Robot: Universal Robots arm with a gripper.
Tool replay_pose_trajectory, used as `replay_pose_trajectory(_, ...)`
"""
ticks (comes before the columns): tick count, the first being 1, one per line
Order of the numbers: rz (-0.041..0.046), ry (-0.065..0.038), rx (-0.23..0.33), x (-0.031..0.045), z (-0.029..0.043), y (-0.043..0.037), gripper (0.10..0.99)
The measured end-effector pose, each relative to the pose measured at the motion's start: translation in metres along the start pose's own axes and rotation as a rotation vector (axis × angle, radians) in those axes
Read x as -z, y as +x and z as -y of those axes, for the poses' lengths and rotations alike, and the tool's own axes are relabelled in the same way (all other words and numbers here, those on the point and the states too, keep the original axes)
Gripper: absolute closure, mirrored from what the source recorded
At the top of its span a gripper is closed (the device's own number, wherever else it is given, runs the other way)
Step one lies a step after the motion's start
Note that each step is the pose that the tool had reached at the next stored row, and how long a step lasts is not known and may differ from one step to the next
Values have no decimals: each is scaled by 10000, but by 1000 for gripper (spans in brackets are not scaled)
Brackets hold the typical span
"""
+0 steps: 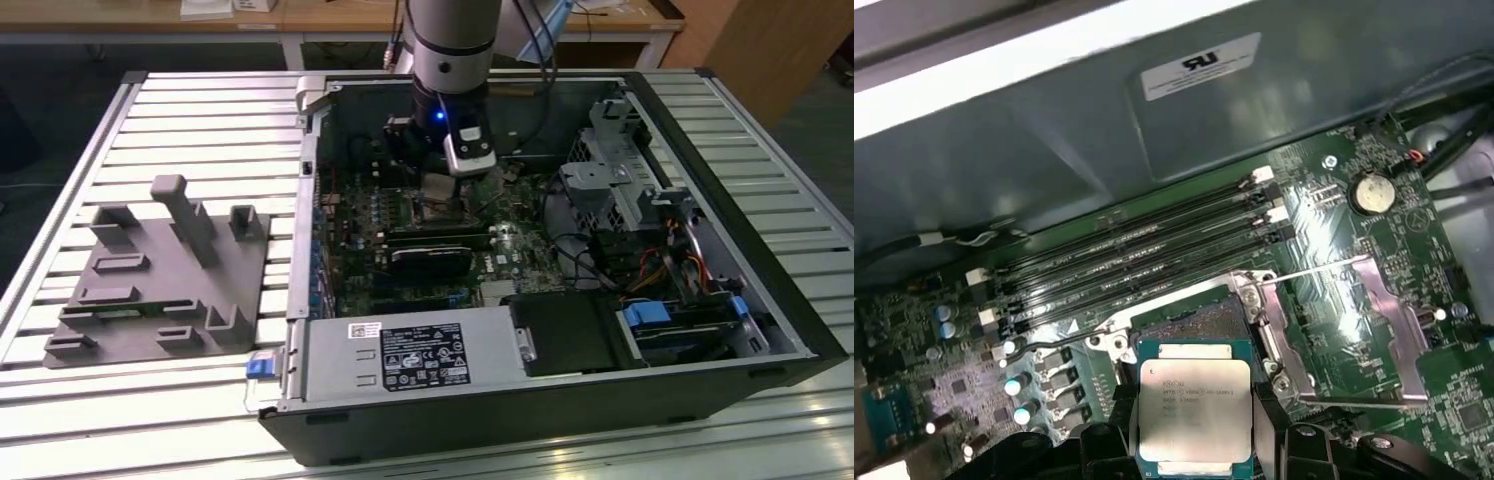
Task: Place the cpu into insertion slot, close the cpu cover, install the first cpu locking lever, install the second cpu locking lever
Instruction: 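Place the cpu into insertion slot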
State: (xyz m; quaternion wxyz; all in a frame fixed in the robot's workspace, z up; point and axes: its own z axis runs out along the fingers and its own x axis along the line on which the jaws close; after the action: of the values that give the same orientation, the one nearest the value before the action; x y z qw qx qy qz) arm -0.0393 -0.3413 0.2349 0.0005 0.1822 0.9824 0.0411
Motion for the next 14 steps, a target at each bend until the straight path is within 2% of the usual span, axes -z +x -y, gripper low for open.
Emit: replay_pose_trajectory(14, 106, -19, -1300, -10, 1, 0, 545)
